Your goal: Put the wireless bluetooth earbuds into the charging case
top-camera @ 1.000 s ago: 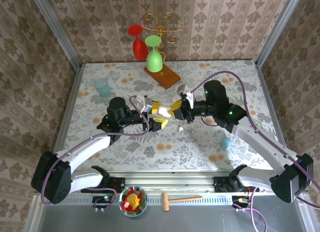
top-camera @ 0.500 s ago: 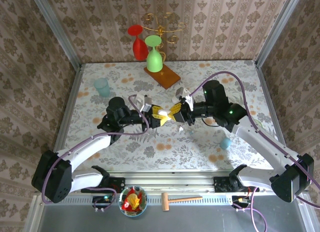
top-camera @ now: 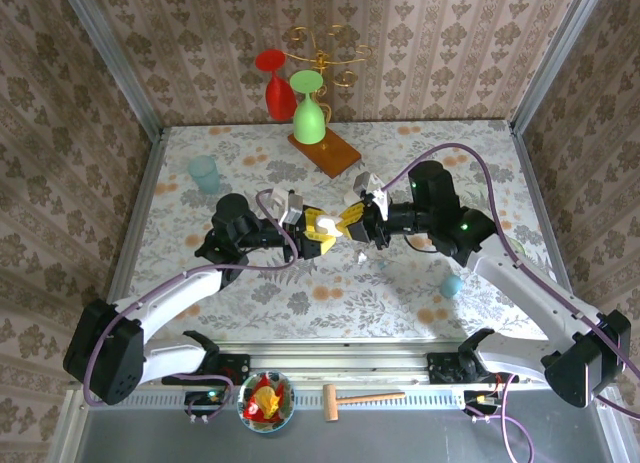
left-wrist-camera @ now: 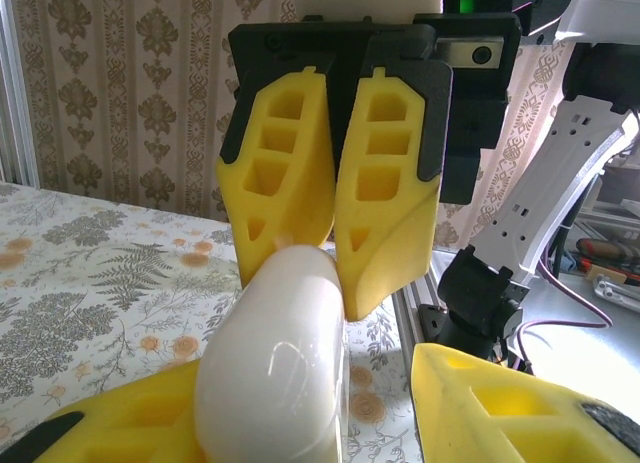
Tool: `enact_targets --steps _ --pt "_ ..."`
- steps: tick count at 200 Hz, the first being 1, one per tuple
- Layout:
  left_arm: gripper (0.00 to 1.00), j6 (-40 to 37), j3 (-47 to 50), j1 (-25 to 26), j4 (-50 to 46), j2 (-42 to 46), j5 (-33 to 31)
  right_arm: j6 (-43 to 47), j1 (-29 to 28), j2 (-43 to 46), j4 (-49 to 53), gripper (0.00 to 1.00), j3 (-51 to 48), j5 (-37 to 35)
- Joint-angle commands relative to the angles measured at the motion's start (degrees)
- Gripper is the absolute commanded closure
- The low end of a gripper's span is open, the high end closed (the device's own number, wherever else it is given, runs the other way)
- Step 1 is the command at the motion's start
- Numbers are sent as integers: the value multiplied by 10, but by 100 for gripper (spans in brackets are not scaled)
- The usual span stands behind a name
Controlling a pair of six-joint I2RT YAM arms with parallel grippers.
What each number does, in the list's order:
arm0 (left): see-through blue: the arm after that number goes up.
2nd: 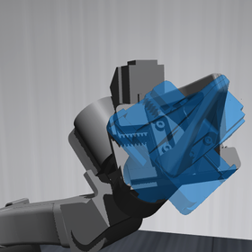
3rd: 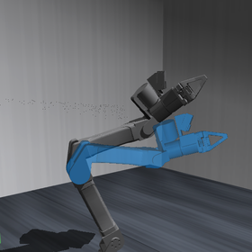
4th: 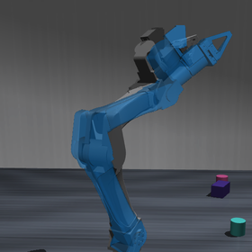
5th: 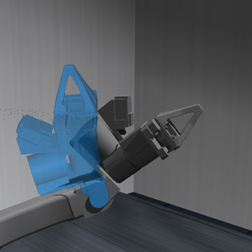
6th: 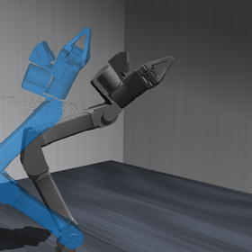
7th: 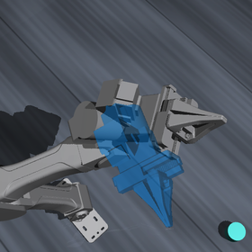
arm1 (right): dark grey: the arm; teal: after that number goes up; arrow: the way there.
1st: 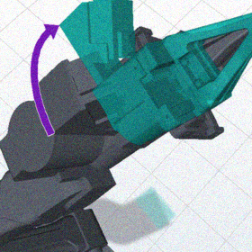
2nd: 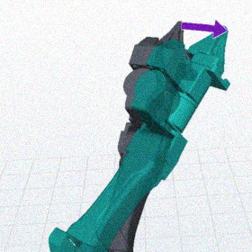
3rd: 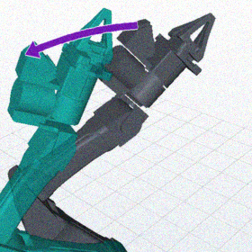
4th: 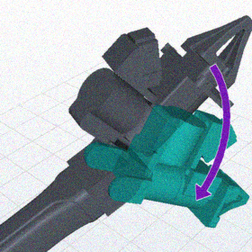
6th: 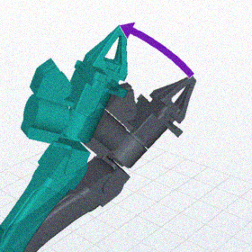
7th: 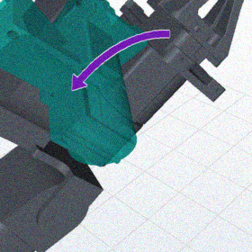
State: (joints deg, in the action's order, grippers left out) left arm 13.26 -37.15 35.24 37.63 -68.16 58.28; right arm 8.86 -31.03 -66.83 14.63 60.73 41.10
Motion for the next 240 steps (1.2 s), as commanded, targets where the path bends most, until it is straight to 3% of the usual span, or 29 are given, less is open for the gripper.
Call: enact_targets --steps 1,23,49,69,82,119,143,215,240 --pt "55 -8 5 -2 15 -1 8 -3 0 16 -15 89 -7 -1" --pt "67 0 6 -3 29 0 7 -3 0 14 -10 89 -7 0" --pt "90 3 8 -3 35 -3 11 -9 0 14 -17 89 -10 0" --pt "95 -2 11 -4 36 -3 11 -12 0 17 -22 89 -10 -2" --pt "100 -3 11 -4 39 -2 11 -9 -1 16 -22 81 -8 -14" --pt "100 9 9 -2 64 -4 25 -20 -1 -7 -15 49 3 -94" --pt "100 1 13 -1 65 -2 30 -49 10 -12 -35 41 9 -116" --pt "100 -48 35 -2 91 -5 22 -104 42 -7 -84 25 3 -90" --pt "100 -65 46 -9 100 -7 -18 -111 42 10 -102 18 -8 -59"
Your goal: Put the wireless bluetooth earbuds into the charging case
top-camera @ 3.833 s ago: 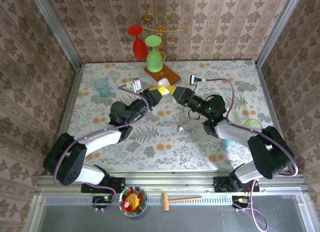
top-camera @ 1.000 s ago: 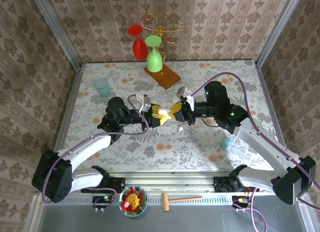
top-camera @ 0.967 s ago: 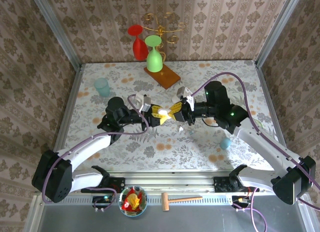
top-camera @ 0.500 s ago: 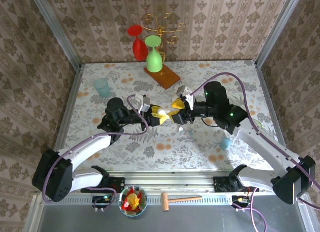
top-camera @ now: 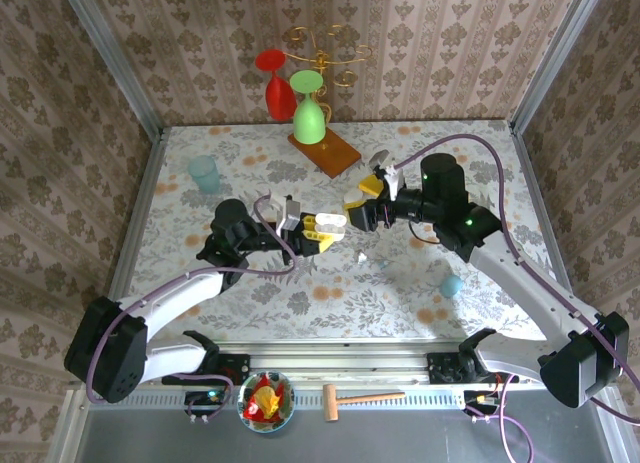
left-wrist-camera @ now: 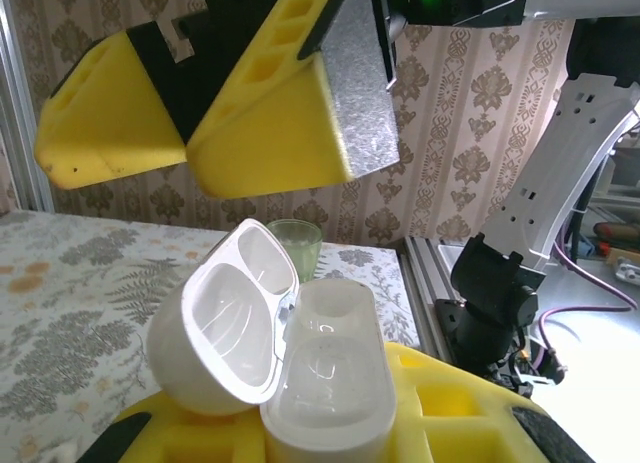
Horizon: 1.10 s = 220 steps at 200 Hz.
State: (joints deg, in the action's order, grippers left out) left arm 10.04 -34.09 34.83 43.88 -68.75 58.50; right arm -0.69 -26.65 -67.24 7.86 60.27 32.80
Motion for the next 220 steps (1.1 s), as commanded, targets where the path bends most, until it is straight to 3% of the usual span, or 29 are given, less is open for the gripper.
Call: enact_targets --steps 1,18,37,68,135,171,220 --pt "100 -34 17 -6 39 -1 -23 -17 -2 15 -36 17 -5 25" --pt "100 -50 41 -18 76 0 -74 -46 -1 40 -68 13 -25 2" --pt "100 -68 61 -30 110 2 -114 -99 5 51 -69 11 -37 -80" --pt "100 -130 84 -24 120 19 -197 -146 13 16 54 14 -18 -212" --pt "100 -170 93 -8 96 45 -211 -218 -24 -175 248 24 41 -340" --pt "100 -179 91 -6 89 41 -202 -255 -41 -284 303 34 88 -335" --pt "100 -188 93 -7 85 41 -201 -206 -50 -376 327 54 135 -284"
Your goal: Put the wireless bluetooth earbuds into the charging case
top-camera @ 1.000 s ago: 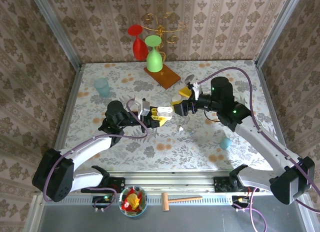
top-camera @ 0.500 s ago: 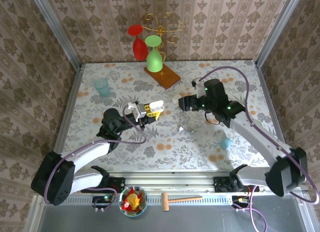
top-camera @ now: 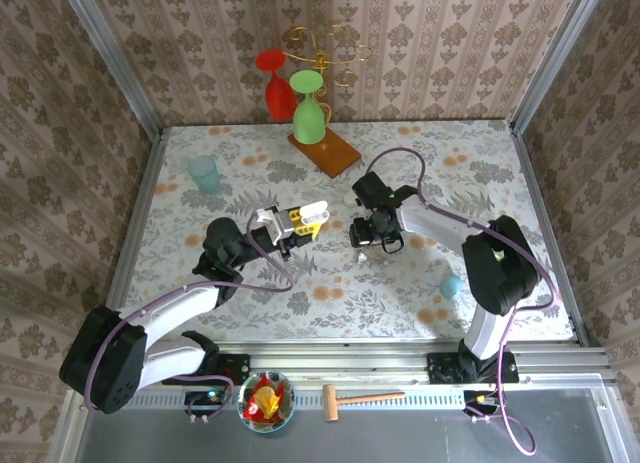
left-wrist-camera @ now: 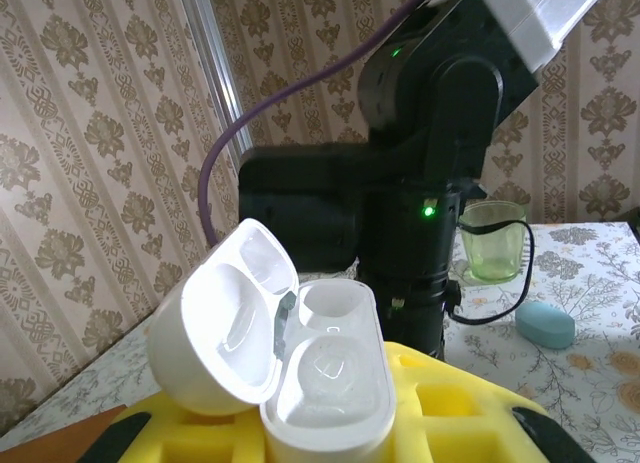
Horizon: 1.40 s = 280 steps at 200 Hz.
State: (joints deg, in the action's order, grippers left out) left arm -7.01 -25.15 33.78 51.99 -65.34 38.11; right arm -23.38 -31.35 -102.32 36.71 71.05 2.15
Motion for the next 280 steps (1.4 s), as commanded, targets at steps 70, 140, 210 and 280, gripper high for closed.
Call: enact_targets --steps 70,140,210,280 --pt "100 -20 4 4 -3 9 3 75 1 -78 50 62 49 46" --pt "100 -20 4 4 -5 7 -1 83 5 -89 34 64 28 89" --pt "100 -15 3 5 -3 10 -1 87 9 -85 25 67 5 104" --pt "100 -14 3 5 -2 8 -1 78 14 -73 11 80 -10 104"
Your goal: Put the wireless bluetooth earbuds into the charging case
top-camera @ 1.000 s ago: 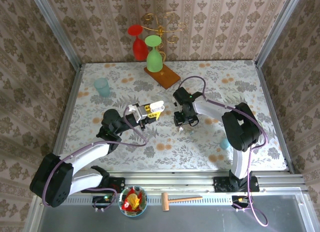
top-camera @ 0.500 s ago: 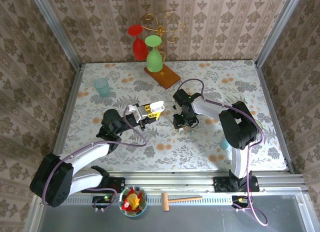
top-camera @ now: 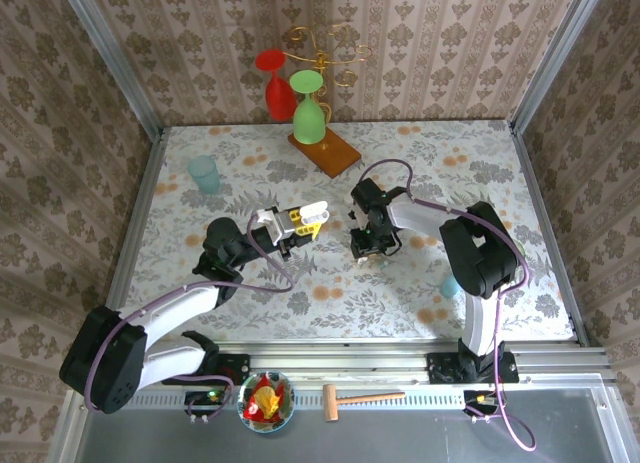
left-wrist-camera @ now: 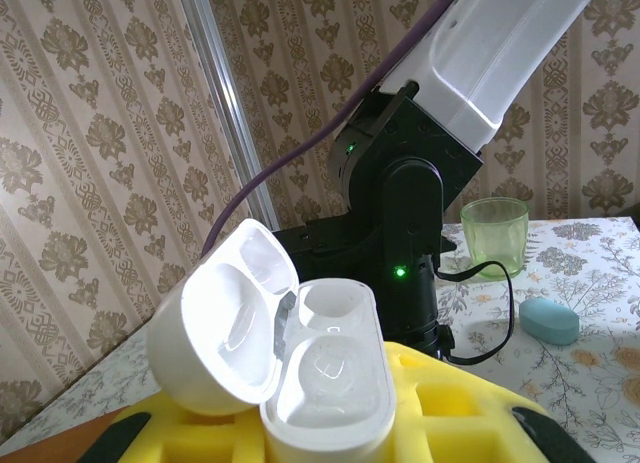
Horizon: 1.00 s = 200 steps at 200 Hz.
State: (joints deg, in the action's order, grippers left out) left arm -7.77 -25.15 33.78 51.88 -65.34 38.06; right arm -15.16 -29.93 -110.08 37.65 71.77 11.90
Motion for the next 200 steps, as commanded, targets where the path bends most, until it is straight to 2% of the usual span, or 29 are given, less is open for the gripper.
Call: enact_targets --steps 1,52,97,124,145,200 --pt "100 -6 3 6 0 8 -1 -4 0 5 2 80 -18 6" --pt "100 -4 5 6 -2 3 -8 -3 0 26 -4 86 -27 -25" --pt "100 27 5 1 -1 -29 -52 16 -10 123 -50 85 -63 -104" --pt "100 45 5 -1 21 -58 -53 46 -40 193 -65 85 -74 -181" --pt "100 56 6 -4 44 -79 -48 70 -65 248 -117 86 -87 -224" --pt "100 50 -2 -11 30 -96 -36 116 -130 332 -144 86 -38 -256"
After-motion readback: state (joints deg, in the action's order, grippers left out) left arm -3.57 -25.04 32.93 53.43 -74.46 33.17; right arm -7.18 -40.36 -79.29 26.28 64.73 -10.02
